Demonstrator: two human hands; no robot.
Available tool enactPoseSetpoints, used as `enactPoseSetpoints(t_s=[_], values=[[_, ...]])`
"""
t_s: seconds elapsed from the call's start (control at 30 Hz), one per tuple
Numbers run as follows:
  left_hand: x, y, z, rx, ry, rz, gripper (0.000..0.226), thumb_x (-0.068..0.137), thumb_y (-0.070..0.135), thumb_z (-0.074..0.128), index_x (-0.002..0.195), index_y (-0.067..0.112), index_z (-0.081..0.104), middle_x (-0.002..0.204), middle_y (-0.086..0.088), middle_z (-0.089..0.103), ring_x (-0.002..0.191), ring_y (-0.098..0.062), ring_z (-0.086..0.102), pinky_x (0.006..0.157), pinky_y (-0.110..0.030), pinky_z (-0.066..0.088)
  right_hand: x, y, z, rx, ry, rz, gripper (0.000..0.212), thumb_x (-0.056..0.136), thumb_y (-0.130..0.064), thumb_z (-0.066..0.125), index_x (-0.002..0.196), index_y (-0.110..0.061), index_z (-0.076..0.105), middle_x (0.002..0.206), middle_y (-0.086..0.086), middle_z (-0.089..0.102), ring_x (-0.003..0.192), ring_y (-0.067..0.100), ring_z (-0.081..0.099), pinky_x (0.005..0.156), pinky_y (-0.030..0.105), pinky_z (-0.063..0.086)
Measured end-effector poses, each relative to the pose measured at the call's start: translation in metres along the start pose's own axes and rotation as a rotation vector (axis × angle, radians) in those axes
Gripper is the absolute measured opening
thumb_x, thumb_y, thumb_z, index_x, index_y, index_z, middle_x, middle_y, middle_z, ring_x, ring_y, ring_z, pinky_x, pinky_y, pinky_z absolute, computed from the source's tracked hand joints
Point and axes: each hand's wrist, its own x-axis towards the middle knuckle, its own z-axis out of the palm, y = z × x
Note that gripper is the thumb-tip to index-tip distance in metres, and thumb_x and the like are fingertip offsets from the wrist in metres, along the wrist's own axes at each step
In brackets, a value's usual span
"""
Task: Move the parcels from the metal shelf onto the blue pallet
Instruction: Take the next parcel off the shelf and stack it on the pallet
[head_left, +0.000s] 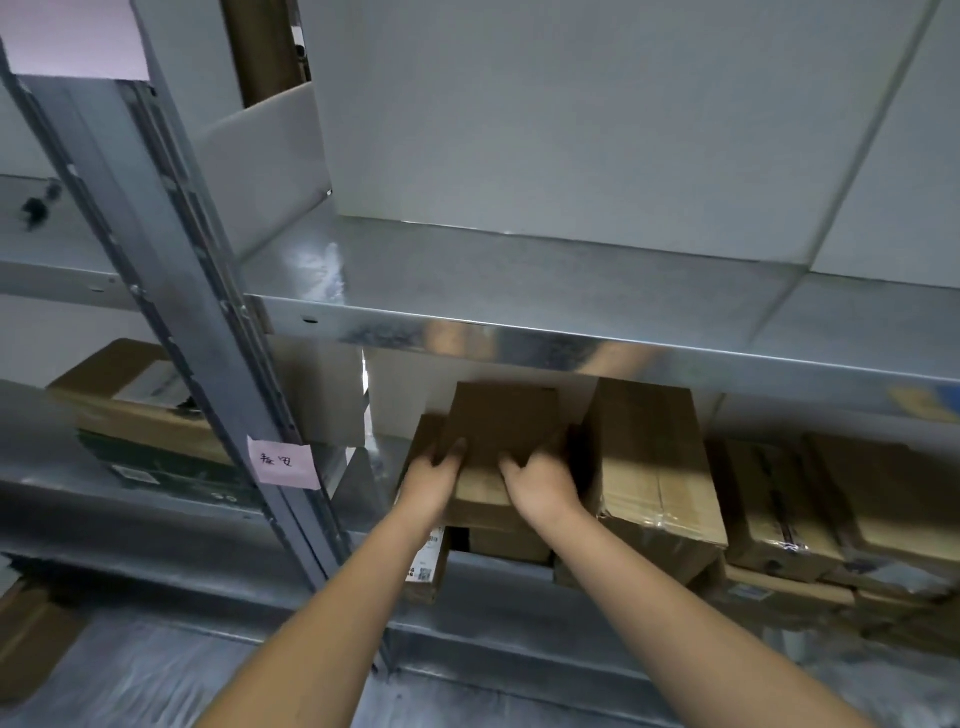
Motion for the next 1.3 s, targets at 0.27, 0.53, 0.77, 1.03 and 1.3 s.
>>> enactPoseSetpoints(t_s=[0.27, 0.53, 0.77, 1.03, 1.3], values=[[-0.056, 0.008, -0.032, -0.030, 0.151, 0.024, 0.059, 0.095, 0.048, 0.053, 0.144, 0.016, 0.045, 0.144, -0.005, 0.049, 0.133, -0.025, 0.046, 0.111, -0.039, 0.035, -0.041, -0.012, 0.004, 0.185, 0.043, -0.124, 0.055, 0.093, -0.028, 0.054, 0.137, -0.003, 0.034, 0.139, 0.018, 0.042, 0.124, 0.033, 0.049, 0.103, 0.045, 0.044], [-0.163, 0.008, -0.025, -0.100, 0.369, 0.130, 0.020, 0.098, 0.033, 0.052, 0.112, 0.023, 0.062, 0.104, 0.003, 0.066, 0.089, -0.010, 0.061, 0.073, -0.026, 0.046, -0.109, 0.024, -0.023, 0.189, -0.072, -0.415, 0.077, 0.092, -0.025, 0.052, 0.151, -0.005, 0.007, 0.148, 0.015, 0.026, 0.132, 0.031, 0.038, 0.106, 0.035, 0.035], [-0.269, -0.014, 0.015, -0.174, 0.612, 0.080, 0.024, 0.096, 0.043, 0.052, 0.109, 0.027, 0.064, 0.096, 0.013, 0.064, 0.084, 0.004, 0.055, 0.060, -0.017, 0.039, -0.155, 0.081, -0.067, 0.315, -0.187, -0.639, 0.038, 0.103, -0.029, 0.032, 0.140, -0.018, 0.035, 0.133, 0.006, 0.037, 0.121, 0.022, 0.044, 0.097, 0.035, 0.038], [-0.336, -0.025, 0.045, -0.216, 0.671, 0.086, 0.026, 0.092, 0.057, 0.052, 0.096, 0.037, 0.068, 0.100, 0.013, 0.067, 0.095, -0.005, 0.060, 0.070, -0.024, 0.045, -0.175, 0.116, -0.098, 0.461, -0.357, -0.543, 0.044, 0.099, -0.040, 0.045, 0.137, -0.017, 0.041, 0.135, 0.005, 0.041, 0.120, 0.019, 0.049, 0.095, 0.032, 0.039], [-0.330, -0.012, 0.048, -0.076, 0.753, 0.138, 0.028, 0.096, 0.034, 0.057, 0.118, 0.026, 0.042, 0.110, -0.003, 0.058, 0.098, -0.016, 0.058, 0.068, -0.029, 0.046, -0.176, 0.111, -0.115, 0.638, -0.738, -0.403, 0.074, 0.071, -0.066, 0.066, 0.129, -0.026, 0.046, 0.107, -0.010, 0.062, 0.091, 0.007, 0.063, 0.057, 0.018, 0.052]])
